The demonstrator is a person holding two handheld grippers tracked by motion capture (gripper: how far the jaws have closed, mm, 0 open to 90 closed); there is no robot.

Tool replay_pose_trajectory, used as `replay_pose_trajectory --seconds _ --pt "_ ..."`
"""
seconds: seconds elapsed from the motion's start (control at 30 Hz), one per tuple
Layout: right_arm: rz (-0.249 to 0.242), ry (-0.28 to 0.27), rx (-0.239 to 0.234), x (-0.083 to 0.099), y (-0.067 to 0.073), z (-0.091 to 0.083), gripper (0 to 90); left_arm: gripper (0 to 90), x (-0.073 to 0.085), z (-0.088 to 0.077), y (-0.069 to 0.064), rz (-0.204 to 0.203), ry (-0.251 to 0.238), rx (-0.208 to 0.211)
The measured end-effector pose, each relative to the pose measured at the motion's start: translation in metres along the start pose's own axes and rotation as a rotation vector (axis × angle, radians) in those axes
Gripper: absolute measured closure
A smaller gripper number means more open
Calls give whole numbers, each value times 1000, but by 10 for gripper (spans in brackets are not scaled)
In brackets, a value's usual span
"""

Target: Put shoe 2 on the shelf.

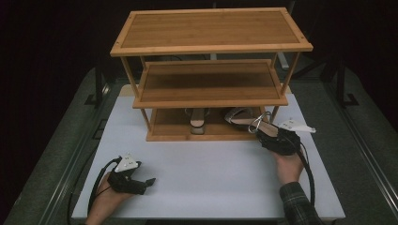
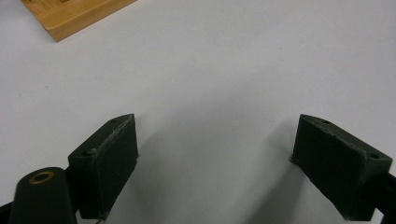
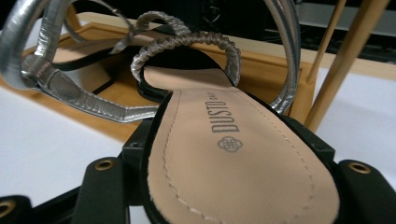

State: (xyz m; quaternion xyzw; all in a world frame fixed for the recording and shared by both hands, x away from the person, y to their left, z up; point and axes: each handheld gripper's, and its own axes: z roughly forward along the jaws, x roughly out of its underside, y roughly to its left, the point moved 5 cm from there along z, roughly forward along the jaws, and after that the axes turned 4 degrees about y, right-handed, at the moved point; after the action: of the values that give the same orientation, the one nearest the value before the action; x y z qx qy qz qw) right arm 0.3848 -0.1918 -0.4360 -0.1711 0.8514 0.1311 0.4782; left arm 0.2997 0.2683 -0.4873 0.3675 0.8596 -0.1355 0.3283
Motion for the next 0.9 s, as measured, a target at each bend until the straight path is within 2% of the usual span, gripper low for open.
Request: replay_pose_trajectory --seconds 0.37,0.5,0.57,0.67,0.9 --pt "22 -42 96 -10 6 42 384 133 0 0 0 -2 -2 1" --pt "23 -33 137 -9 5 58 384 133 0 0 0 -1 -1 1" --pt "28 -32 143 -10 5 64 384 132 0 0 0 0 -1 1" --pt "1 -24 163 -12 4 71 384 133 0 0 0 -1 -1 1" --pt "8 -15 180 -10 4 81 382 133 0 0 0 0 -1 0"
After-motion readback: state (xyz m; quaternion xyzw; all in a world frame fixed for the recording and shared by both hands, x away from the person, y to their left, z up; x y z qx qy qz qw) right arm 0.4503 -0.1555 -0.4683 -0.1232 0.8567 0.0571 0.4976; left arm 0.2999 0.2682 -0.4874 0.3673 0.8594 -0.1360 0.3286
